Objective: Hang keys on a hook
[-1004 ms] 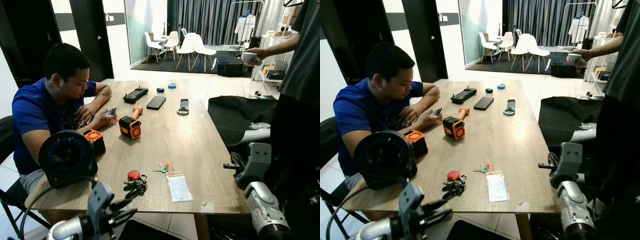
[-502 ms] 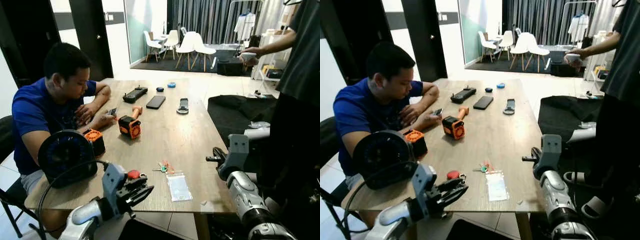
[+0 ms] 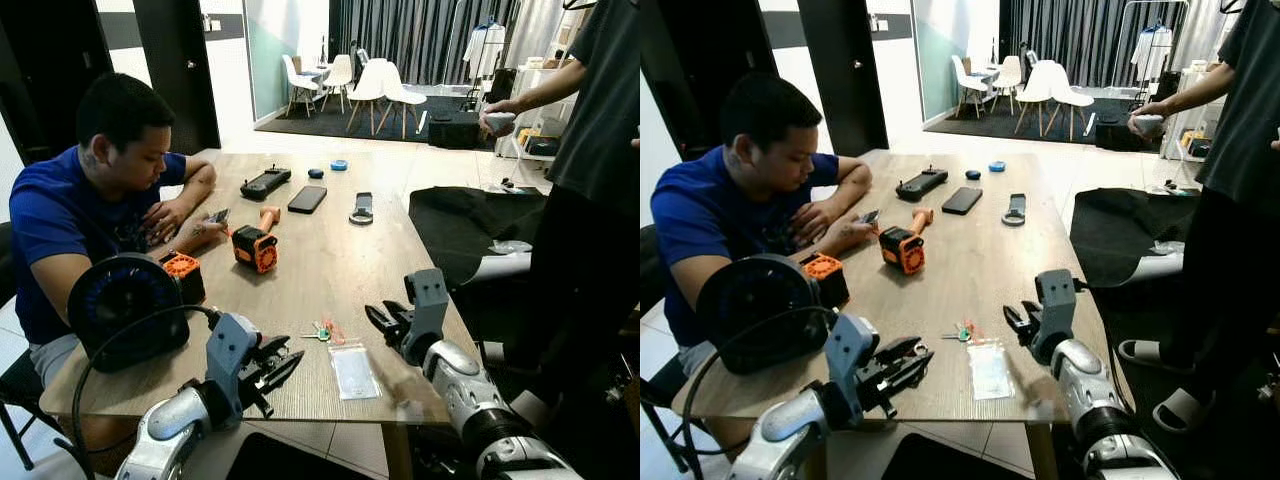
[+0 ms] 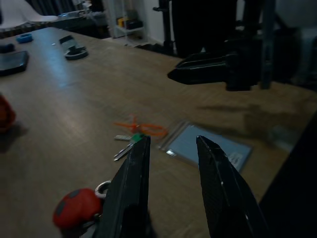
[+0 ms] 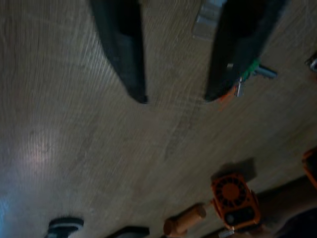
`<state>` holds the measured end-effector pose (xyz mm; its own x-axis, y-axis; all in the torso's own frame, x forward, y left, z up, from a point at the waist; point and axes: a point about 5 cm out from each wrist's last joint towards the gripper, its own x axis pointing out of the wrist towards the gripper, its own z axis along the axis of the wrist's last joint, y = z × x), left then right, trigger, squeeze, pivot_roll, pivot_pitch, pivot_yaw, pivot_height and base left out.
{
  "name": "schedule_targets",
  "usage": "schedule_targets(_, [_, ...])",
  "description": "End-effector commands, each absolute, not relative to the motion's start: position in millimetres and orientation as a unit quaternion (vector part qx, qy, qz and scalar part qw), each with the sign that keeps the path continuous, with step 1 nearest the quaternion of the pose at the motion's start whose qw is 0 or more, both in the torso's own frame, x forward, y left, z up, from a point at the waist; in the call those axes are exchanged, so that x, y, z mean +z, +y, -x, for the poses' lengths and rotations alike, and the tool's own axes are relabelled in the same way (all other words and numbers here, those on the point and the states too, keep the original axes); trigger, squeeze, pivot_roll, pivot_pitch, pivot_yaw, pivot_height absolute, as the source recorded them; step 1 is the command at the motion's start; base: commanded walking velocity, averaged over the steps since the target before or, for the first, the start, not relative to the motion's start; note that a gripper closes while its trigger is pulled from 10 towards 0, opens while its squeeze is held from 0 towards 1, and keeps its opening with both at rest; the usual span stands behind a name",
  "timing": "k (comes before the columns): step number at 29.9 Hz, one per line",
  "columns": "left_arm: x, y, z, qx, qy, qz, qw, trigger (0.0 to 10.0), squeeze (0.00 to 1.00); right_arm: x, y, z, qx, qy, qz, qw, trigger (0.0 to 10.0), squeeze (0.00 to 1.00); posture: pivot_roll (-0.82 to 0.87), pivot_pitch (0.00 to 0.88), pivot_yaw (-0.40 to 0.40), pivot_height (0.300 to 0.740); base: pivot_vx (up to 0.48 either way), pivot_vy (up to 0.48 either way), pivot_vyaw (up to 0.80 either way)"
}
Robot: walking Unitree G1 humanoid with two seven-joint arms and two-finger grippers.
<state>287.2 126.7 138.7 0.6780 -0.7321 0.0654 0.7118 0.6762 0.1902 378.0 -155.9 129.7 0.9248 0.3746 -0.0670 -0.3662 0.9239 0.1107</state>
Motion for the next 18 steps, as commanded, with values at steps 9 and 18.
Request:
schedule_targets(9, [133.5,111.8,-280.3,-0.394,-0.061,-0.081,0.913,10.0,0.00,128.0,-141.5,-381.0,0.222,0.072,-0.034,0.972,10.0,0.00,0.04,0.107,0.001,0.740,0.000,0.000,0.00])
schedule_targets(18, [136.3,111.5,-280.9,-0.375,-0.064,-0.084,0.921,10.0,0.00,136.2,-134.0,-388.1,0.216,0.078,-0.060,0.971,10.0,0.00,0.05,0.120,-0.003,0.740,0.000,0.000,0.00])
